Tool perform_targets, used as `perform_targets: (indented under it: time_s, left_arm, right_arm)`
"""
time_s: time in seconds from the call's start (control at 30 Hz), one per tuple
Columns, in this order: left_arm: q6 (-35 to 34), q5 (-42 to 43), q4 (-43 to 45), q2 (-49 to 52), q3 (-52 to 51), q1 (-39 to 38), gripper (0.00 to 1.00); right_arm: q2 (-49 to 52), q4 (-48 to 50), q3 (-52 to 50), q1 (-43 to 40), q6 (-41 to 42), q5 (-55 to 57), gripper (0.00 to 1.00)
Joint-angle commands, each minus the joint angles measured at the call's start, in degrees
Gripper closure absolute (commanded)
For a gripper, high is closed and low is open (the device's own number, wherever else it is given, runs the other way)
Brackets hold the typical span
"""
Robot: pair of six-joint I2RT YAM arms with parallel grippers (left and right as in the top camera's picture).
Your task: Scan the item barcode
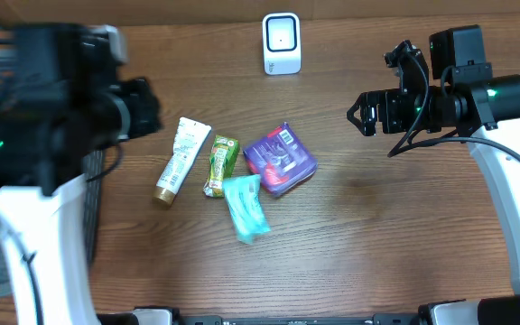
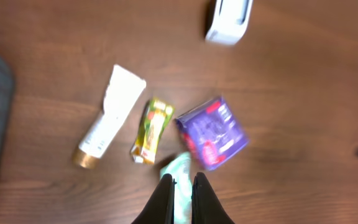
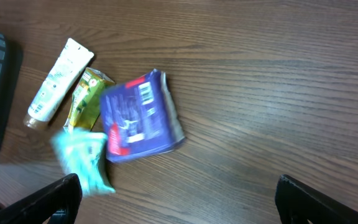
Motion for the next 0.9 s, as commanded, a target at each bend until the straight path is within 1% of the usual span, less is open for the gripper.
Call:
perform_targets:
  time_s: [0.0,0.1,0.2,0.33,0.4,0.43,0.5,0.6,0.7,0.87]
  left_arm:
    - [-5.4,-5.8,2.6,0.5,-8.6,-4.5,0.96]
    - [-5.6,-5.8,7.1,0.5,-15.9,-6.8,0.96]
    - [-5.5,-5.8,10.2,0.5,-19.2,-7.3,0.96]
    - [-4.0,-5.8,12.0,0.1,-16.9,-6.9,0.95]
    - [-2.8,-5.9,12.0,-0.1,-14.3,-6.6,0.91]
    - [-2.3,-6.3,11.3,-0.4,-10.7,-6.0,0.81]
    - [-2.3,-6.3,10.3,-0.8,-7.5,-5.2,0.66]
    - [-2.2,-6.8,8.6,-1.9,-3.3,-3.5,0.46]
    - [-0.1,-7.0,8.2,-3.5,-1.2,-1.3,0.31]
    - [-0.1,-8.6,8.6,-6.4,-0.6,3.5,0.09]
  right_arm:
    - [-0.2,0.3,1.5,0.3,0.0,-0.5,0.00]
    - [-0.2,0.3,1.5,0.3,0.0,-0.5,0.00]
    - [-0.2,0.4,1.5,0.3,0.0,-0.5,0.00]
    - [-0.2,0.3,1.5,0.3,0.0,-1.6,0.00]
    - [-0.2,0.3,1.5,0.3,0.0,-3.4,0.00]
    - [-0.2,0.3,1.5,0.3,0.0,-5.2,0.00]
    - [-0.2,0.3,1.5,0.3,0.0,-7.6,0.00]
    - [-0.2,-0.6,1.5,0.6,0.0,-11.4,0.04]
    - [-0.2,-2.7,1.5,2.2,0.0,-11.5,0.09]
    - [-0.2,-4.3,0.9,7.8,0.8,-9.6,0.11]
